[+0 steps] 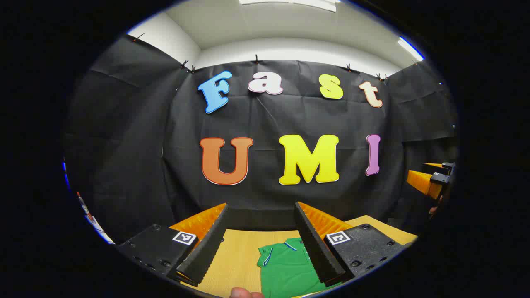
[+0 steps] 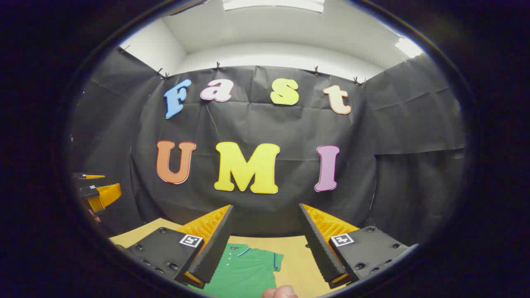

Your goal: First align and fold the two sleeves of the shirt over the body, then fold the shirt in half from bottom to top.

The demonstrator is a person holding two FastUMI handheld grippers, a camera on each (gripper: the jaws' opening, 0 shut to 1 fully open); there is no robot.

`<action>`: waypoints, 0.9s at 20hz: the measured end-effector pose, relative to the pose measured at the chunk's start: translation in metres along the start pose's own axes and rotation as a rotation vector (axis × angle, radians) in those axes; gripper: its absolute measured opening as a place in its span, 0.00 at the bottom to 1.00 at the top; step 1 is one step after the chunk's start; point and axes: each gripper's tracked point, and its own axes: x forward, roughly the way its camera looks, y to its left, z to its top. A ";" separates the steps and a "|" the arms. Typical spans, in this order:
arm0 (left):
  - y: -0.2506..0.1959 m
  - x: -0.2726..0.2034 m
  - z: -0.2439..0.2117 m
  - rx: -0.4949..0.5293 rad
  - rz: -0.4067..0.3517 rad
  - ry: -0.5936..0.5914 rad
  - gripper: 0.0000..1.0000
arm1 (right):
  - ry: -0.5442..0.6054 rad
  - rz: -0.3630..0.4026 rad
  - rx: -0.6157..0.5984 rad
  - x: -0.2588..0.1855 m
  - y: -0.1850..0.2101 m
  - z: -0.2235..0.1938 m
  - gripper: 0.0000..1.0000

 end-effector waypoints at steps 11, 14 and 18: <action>-0.003 0.047 -0.014 -0.006 -0.024 0.025 0.98 | 0.063 -0.060 -0.004 0.042 -0.005 -0.031 0.94; -0.005 0.052 -0.020 -0.008 -0.027 0.038 0.98 | 0.084 -0.061 -0.009 0.047 -0.009 -0.039 0.94; -0.011 0.053 -0.029 -0.023 -0.027 0.063 1.00 | 0.124 -0.029 -0.029 0.055 -0.013 -0.054 0.94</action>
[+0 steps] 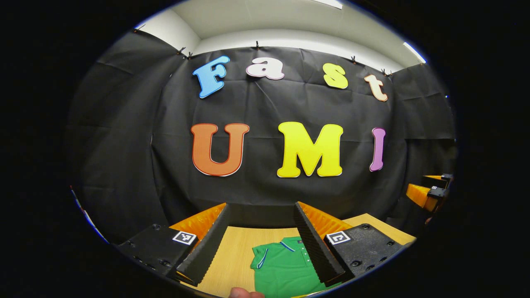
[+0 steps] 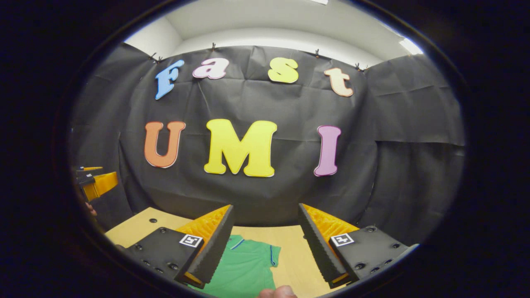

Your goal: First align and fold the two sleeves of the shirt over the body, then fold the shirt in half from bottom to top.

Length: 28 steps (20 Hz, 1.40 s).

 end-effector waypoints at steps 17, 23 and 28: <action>-0.002 0.006 -0.045 0.026 0.106 0.156 0.98 | 0.406 0.064 0.039 0.172 -0.032 -0.204 0.97; -0.001 0.007 -0.060 0.017 0.159 0.212 0.98 | 0.563 0.034 0.048 0.223 -0.040 -0.288 0.96; -0.004 0.010 -0.070 0.025 0.175 0.247 0.98 | 0.639 0.027 0.039 0.255 -0.042 -0.332 0.90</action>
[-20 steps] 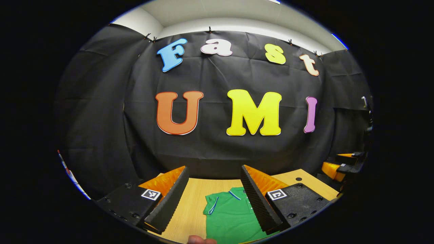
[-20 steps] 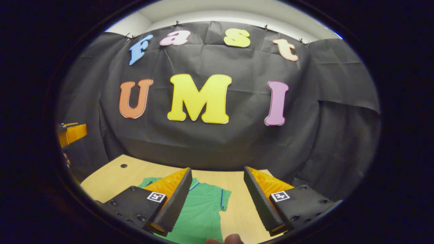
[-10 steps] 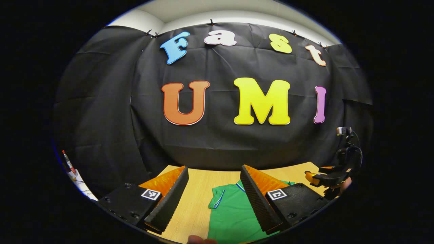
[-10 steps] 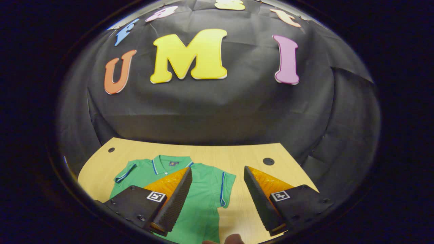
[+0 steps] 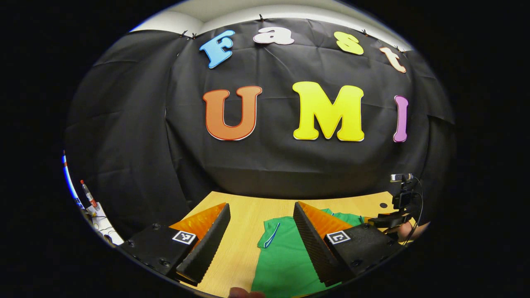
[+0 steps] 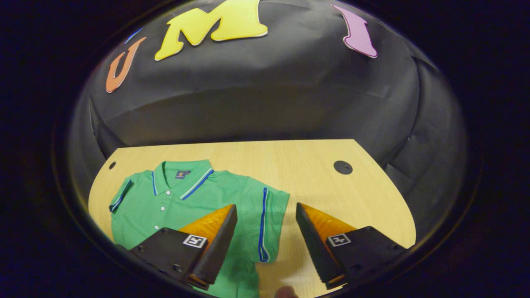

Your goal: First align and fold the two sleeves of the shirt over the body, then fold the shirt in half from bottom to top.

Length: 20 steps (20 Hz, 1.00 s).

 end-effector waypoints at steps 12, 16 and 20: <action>0.005 0.007 -0.022 -0.014 0.042 0.076 0.99 | 0.113 -0.025 0.002 0.070 -0.006 -0.014 0.48; 0.004 0.008 -0.024 -0.019 0.043 0.082 0.98 | 0.109 -0.033 -0.013 0.075 -0.006 -0.010 0.52; 0.005 0.008 -0.025 -0.015 0.042 0.080 0.99 | 0.109 -0.006 0.041 0.077 -0.008 -0.010 0.31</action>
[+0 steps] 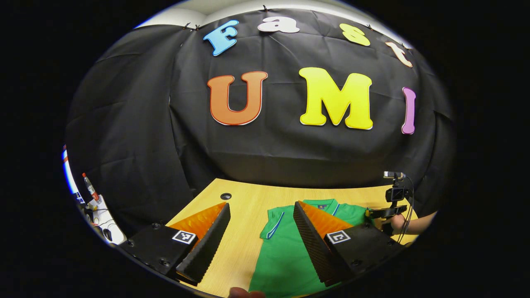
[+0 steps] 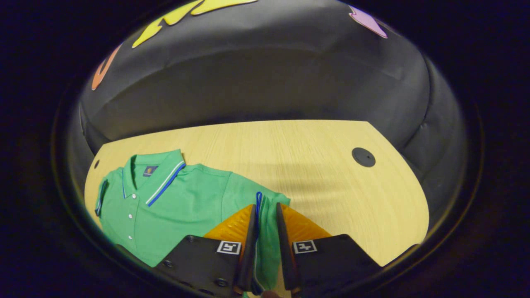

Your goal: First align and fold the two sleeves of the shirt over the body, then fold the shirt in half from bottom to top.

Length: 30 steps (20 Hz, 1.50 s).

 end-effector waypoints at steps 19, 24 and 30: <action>0.021 -0.012 -0.013 -0.079 0.024 -0.009 0.98 | -0.091 0.159 0.105 -0.082 0.071 0.070 0.02; 0.047 -0.019 -0.016 -0.101 0.061 -0.011 0.99 | -0.090 0.207 0.063 -0.091 0.134 0.067 0.02; 0.085 -0.032 -0.026 -0.104 0.118 0.006 0.99 | -0.019 0.207 0.017 -0.070 0.187 0.032 0.00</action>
